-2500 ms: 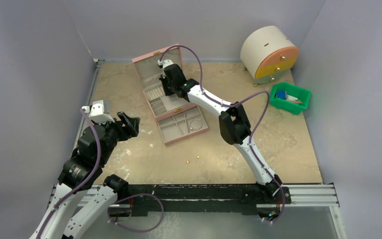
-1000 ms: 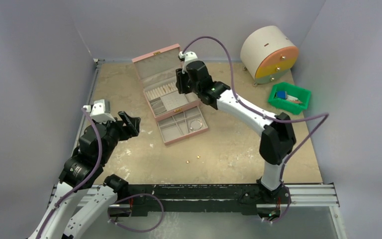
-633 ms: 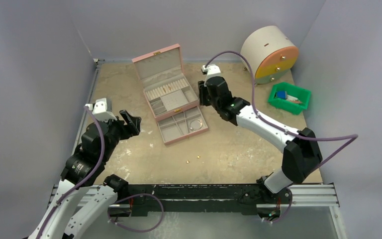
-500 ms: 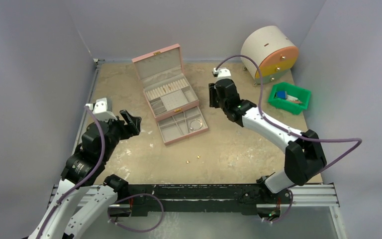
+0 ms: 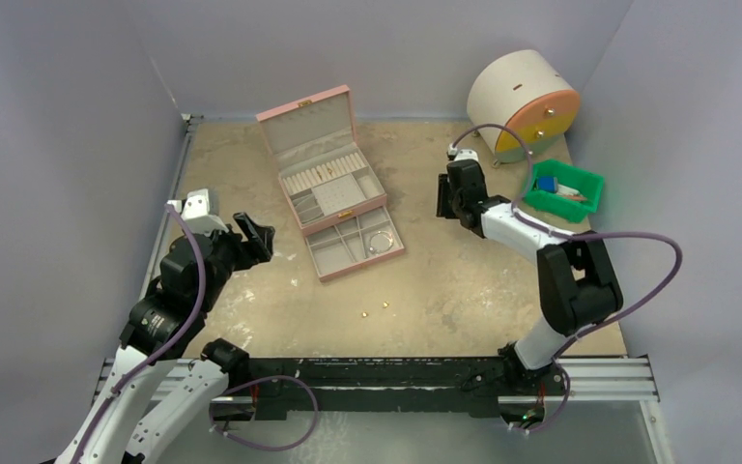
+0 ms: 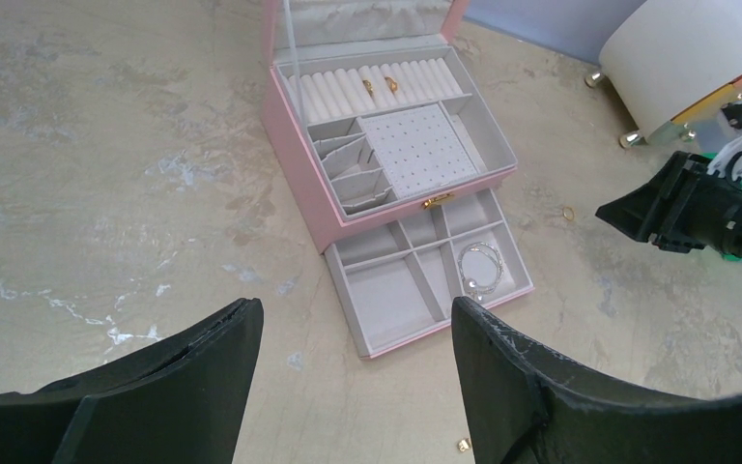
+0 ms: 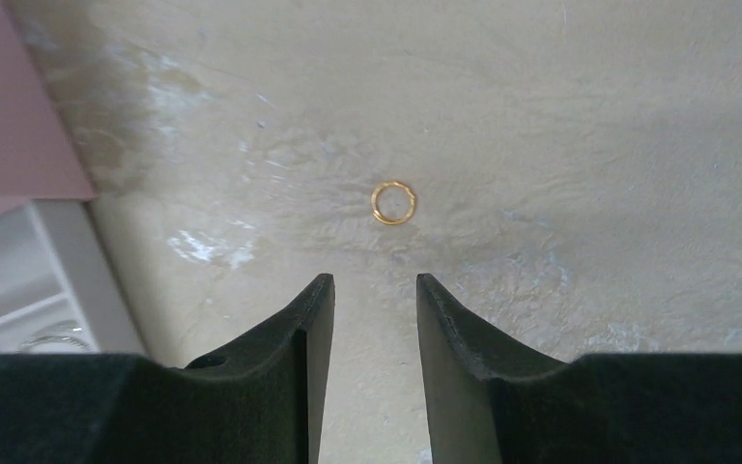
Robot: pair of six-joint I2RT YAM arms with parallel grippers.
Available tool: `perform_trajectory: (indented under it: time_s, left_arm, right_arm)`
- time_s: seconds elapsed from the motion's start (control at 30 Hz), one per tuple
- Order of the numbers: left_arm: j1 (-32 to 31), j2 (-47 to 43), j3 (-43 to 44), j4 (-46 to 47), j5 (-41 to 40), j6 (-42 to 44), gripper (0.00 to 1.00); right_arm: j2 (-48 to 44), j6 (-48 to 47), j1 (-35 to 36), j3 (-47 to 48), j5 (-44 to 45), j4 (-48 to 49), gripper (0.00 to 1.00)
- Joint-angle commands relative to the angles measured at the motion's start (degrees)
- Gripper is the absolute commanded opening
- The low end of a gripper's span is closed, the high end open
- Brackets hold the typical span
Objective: Organize the mixed jewelry
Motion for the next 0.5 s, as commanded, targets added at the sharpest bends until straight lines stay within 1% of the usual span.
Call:
perform_trajectory:
  time_s: [0.0, 0.47]
  left_arm:
    - [0.5, -0.1, 0.0, 1.9, 0.1, -0.4, 0.71]
    - [0.6, 0.0, 0.0, 1.9, -0.1, -0.4, 0.71]
  right_arm:
    - [3.4, -0.5, -2.0, 2.6, -1.0, 1.2, 0.39]
    - [11.5, -1.9, -4.2, 7.7, -2.8, 1.4, 0.37]
